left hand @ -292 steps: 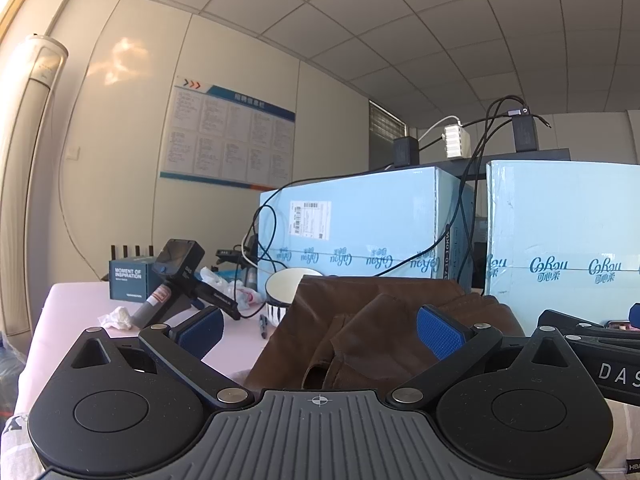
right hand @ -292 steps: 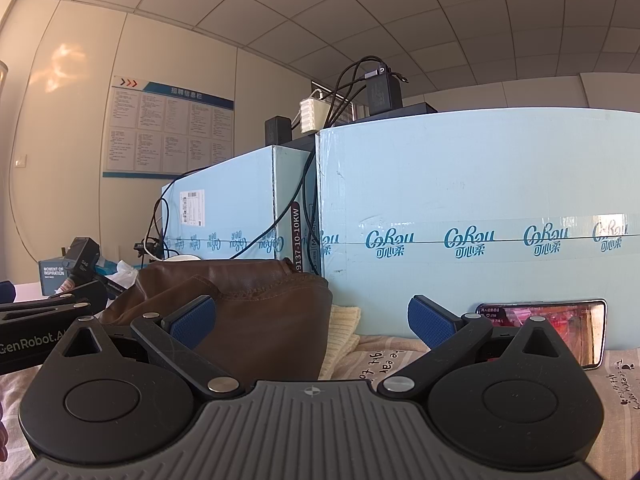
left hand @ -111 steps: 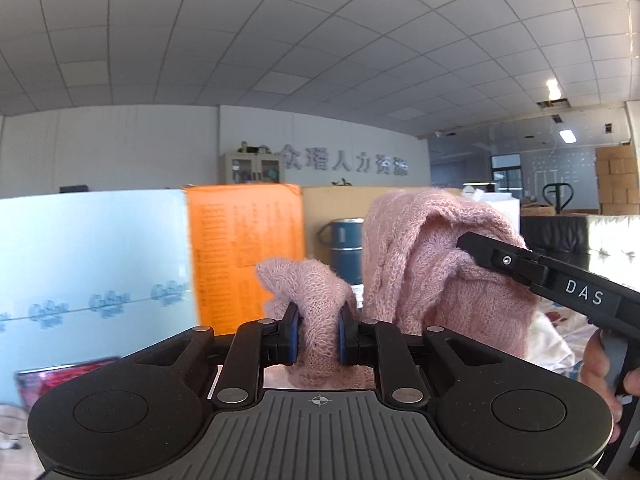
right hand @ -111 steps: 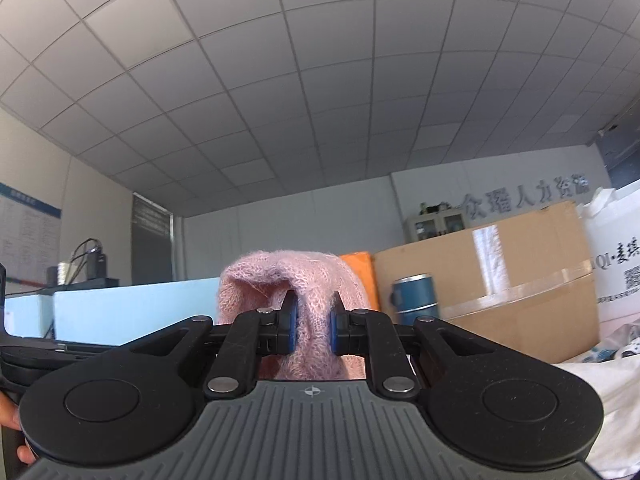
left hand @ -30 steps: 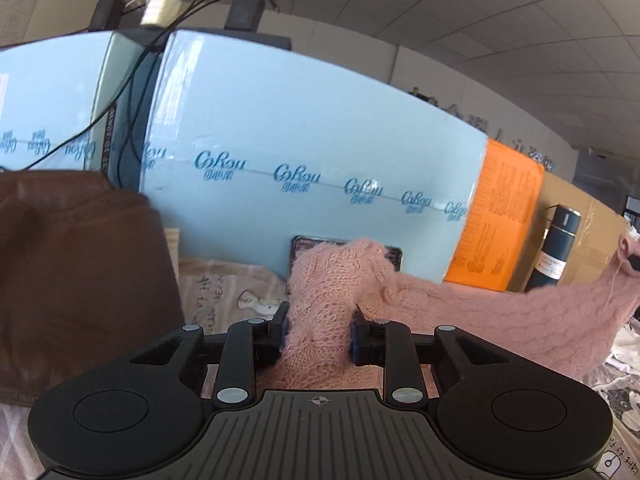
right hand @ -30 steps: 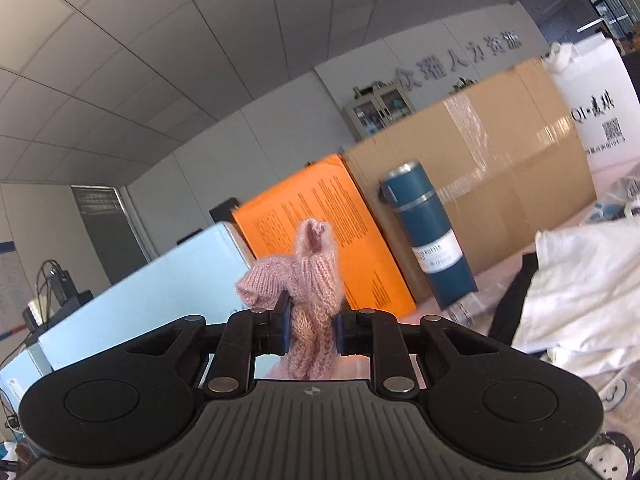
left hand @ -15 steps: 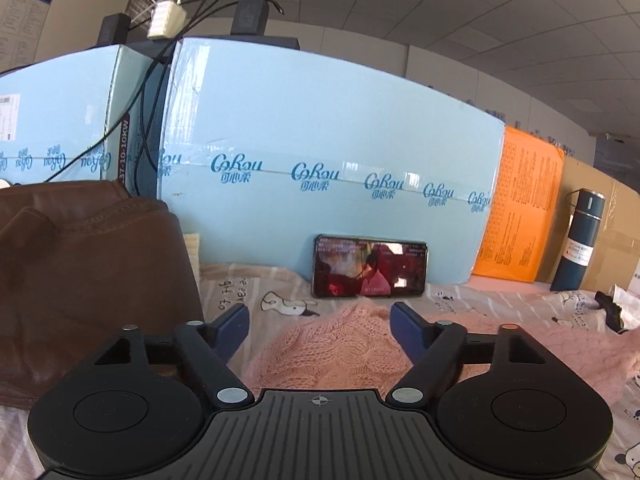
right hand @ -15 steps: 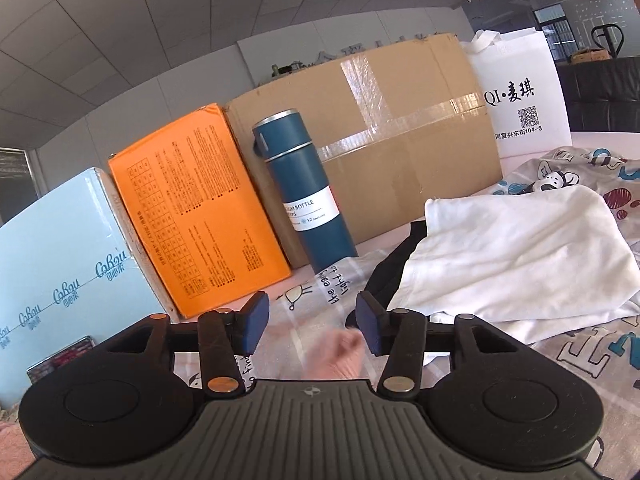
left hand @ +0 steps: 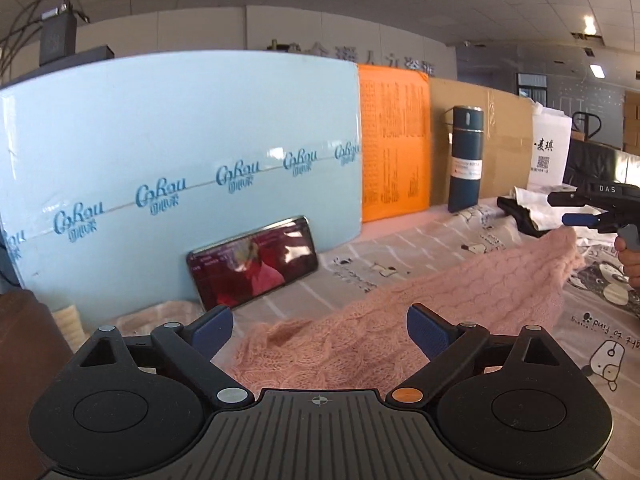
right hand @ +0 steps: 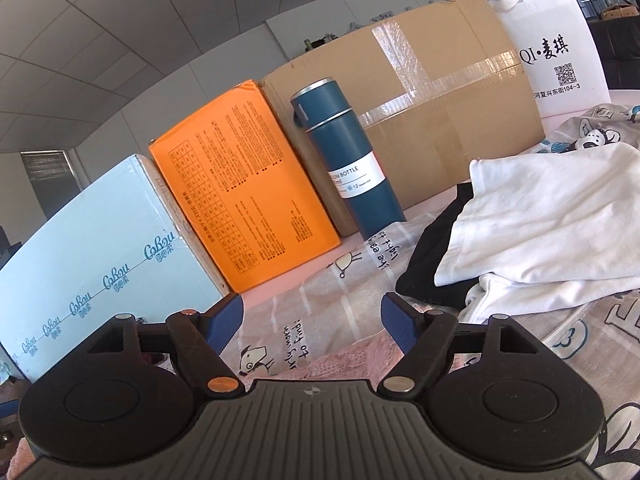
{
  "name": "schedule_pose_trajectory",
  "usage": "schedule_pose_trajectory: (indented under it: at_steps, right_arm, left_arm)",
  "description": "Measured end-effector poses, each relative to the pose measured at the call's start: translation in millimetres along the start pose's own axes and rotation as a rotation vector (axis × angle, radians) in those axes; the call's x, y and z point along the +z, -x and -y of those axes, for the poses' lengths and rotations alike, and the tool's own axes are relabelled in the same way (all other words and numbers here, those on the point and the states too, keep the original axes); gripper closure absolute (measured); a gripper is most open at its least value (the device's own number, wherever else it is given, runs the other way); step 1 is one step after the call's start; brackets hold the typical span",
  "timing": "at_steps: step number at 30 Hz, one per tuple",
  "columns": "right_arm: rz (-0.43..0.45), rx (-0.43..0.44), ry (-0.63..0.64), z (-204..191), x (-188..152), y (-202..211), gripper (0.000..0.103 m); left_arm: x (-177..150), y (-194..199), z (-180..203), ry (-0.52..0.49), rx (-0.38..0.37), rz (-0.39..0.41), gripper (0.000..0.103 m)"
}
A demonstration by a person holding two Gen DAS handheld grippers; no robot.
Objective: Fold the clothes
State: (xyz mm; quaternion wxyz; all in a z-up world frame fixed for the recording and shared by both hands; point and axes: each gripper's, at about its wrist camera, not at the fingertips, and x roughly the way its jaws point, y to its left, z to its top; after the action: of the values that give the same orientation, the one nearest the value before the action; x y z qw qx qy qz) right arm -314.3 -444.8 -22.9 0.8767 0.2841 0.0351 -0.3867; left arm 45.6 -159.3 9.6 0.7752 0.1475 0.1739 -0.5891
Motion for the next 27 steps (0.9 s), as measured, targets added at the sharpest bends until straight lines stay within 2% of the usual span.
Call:
schedule_pose_trajectory:
  at_steps: [2,4,5,6,8,12,15,18,21,24,27]
  right_arm:
    - [-0.011,0.007,0.006,-1,-2,-1,0.028]
    - [-0.022,0.014,0.013,-2,-3,-3,0.027]
    - [-0.028,0.017,0.016,-3,-4,-3,0.027]
    - [-0.033,0.021,0.019,-4,-5,-4,0.027]
    - [-0.046,0.02,0.035,-5,-6,-6,0.027]
    - [-0.069,0.027,0.075,-9,-9,-11,0.027]
    - [-0.099,0.063,0.171,-21,-9,-16,0.019]
    - [-0.17,0.154,0.388,-48,-11,-26,0.014]
    - [-0.2,0.274,0.673,-77,-19,-31,0.012]
    - [-0.256,0.398,0.789,-99,-21,-42,0.011]
    - [-0.326,0.483,0.872,-128,-29,-64,0.011]
  left_arm:
    - [-5,-10,0,0.028,0.011,-0.041,0.008]
    - [-9,-10,3,0.004,0.024,-0.044,0.011]
    - [-11,-9,4,-0.012,0.03,-0.043,0.024]
    - [-14,-8,5,-0.027,0.036,-0.043,0.052]
    - [-18,-7,7,-0.058,0.048,-0.041,0.082]
    - [-26,-2,14,-0.115,0.079,-0.025,0.086]
    - [-29,10,23,-0.144,0.098,0.012,0.086]
    - [-31,22,32,-0.174,0.1,0.042,0.086]
    - [-34,33,40,-0.199,0.087,0.056,0.087]
    - [-39,39,48,-0.222,0.095,0.062,0.088]
    - [-44,41,54,-0.256,0.112,0.063,0.088]
